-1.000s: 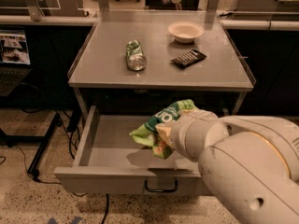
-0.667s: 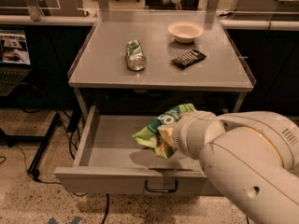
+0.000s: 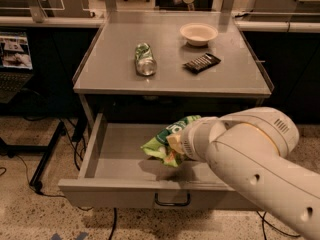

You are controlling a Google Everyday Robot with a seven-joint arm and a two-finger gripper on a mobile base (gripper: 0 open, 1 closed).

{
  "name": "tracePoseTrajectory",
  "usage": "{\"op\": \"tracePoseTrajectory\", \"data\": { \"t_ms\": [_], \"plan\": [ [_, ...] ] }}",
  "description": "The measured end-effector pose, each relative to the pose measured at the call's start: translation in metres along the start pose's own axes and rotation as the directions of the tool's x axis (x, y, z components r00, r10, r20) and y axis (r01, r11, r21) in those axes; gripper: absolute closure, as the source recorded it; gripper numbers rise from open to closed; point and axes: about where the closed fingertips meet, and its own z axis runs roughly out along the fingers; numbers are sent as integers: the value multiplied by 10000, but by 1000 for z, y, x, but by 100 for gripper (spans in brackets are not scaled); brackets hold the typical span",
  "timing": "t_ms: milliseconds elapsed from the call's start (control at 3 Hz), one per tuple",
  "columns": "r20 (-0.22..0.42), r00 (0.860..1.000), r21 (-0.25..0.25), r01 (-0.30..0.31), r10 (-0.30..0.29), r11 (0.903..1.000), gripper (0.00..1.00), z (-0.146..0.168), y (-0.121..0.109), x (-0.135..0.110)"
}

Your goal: Place green rice chip bag into top drawer

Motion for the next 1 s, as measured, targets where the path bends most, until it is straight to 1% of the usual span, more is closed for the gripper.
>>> {"op": "tracePoseTrajectory", "data": {
  "t_ms": [333, 667, 1000],
  "plan": [
    [-598, 9982, -236, -67, 52, 9997, 100, 23, 0, 6],
    [-1429, 9896, -260, -182, 143, 9995, 100, 47, -1, 22],
    [-1680, 9857, -279, -207, 157, 9994, 89, 54, 0, 26]
  ]
}}
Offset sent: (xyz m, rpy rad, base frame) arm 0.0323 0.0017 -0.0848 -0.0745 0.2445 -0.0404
